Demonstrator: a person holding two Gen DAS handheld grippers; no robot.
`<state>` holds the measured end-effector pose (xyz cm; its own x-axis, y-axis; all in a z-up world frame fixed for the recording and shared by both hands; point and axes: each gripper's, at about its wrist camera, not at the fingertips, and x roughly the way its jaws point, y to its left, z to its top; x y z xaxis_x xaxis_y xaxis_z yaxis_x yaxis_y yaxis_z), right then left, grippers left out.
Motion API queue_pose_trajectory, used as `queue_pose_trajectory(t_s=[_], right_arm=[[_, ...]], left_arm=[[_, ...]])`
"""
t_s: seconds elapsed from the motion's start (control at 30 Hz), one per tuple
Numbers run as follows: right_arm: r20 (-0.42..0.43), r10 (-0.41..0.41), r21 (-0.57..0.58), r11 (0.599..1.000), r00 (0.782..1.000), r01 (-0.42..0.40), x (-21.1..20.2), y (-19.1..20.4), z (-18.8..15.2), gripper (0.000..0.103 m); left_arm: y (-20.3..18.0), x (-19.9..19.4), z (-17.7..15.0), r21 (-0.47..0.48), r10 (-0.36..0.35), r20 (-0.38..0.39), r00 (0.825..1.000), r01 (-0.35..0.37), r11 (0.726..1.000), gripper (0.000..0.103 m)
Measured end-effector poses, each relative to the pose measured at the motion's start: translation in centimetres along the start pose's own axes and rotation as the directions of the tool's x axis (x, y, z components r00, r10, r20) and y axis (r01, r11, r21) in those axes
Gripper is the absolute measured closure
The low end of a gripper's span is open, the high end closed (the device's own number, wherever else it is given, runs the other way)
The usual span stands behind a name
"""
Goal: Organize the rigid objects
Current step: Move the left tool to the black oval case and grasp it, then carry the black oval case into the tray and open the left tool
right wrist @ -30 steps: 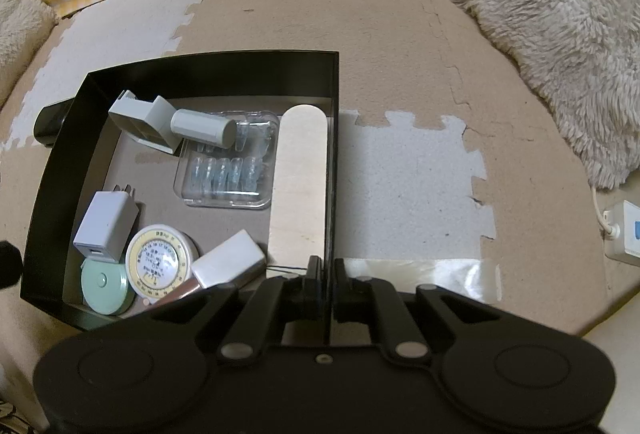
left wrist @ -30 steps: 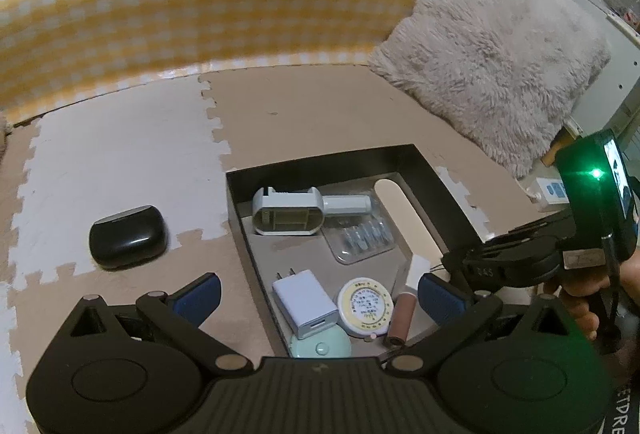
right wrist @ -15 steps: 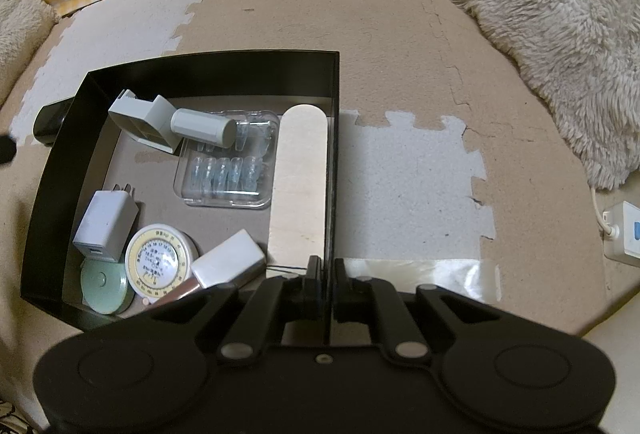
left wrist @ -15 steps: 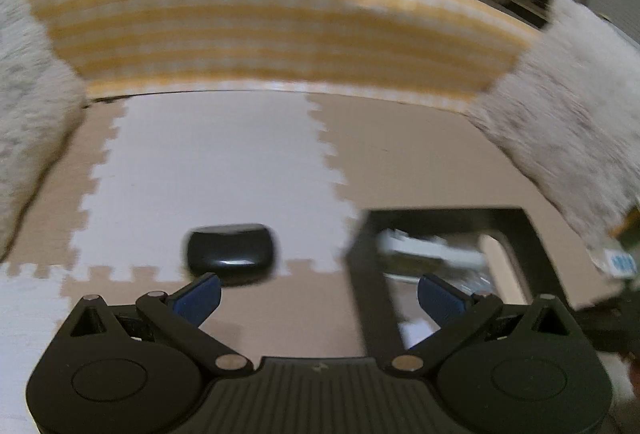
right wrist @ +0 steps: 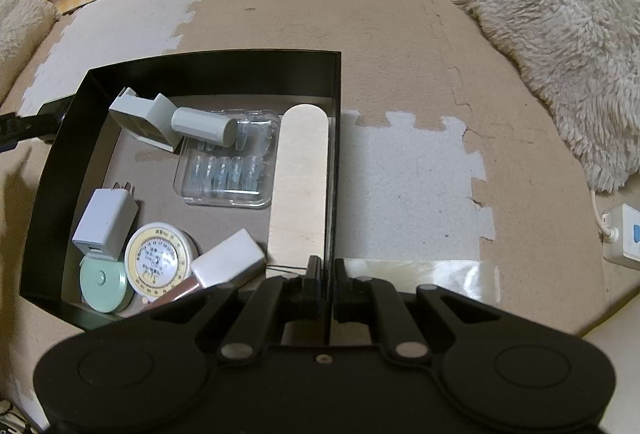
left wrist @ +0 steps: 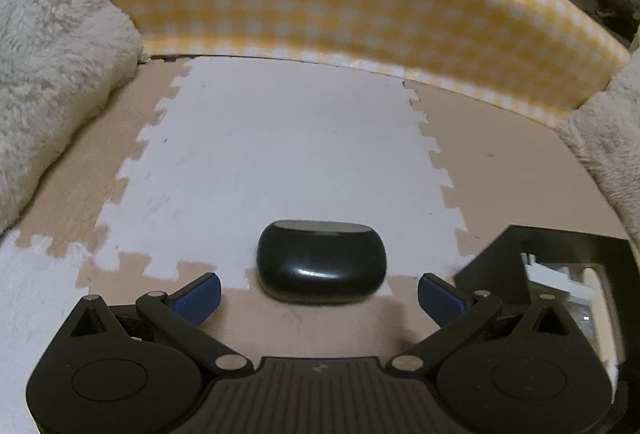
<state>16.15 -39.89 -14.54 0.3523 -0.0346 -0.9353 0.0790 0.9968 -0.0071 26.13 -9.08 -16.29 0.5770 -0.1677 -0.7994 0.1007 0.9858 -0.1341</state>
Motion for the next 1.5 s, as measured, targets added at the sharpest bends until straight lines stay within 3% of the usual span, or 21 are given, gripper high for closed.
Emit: queue_pose_trajectory(t_s=[0.43, 0.53, 0.63, 0.97, 1.3, 1.5], right_arm=[[-0.010, -0.010, -0.008, 1.000, 1.000, 0.010, 0.0, 0.2, 0.1, 0.095], [-0.011, -0.005, -0.001, 1.000, 1.000, 0.005, 0.0, 0.1, 0.2, 0.096], [-0.012, -0.001, 0.006, 1.000, 1.000, 0.001, 0.1, -0.1, 0.2, 0.096], [-0.010, 0.003, 0.013, 1.000, 1.000, -0.003, 0.1, -0.2, 0.2, 0.097], [-0.007, 0.016, 0.041, 0.999, 1.000, -0.016, -0.1, -0.5, 0.1, 0.100], [-0.004, 0.017, 0.047, 0.999, 1.000, -0.017, -0.3, -0.5, -0.1, 0.100]], left_arm=[[-0.5, 3.1, 0.8, 0.043, 0.075, -0.001, 0.997, -0.075, 0.996, 0.000], [-0.4, 3.1, 0.8, 0.040, 0.059, -0.008, 0.998, -0.059, 0.997, 0.007], [-0.7, 2.9, 0.8, 0.046, 0.044, -0.015, 0.999, -0.043, 0.998, 0.022], [-0.4, 1.1, 1.1, 0.014, 0.019, 0.004, 1.000, -0.019, 1.000, 0.022], [-3.4, -4.5, 1.4, 0.057, -0.126, 0.069, 0.990, 0.122, 0.991, 0.022], [-7.1, -7.3, 0.3, 0.157, -0.244, 0.046, 0.969, 0.234, 0.959, 0.022]])
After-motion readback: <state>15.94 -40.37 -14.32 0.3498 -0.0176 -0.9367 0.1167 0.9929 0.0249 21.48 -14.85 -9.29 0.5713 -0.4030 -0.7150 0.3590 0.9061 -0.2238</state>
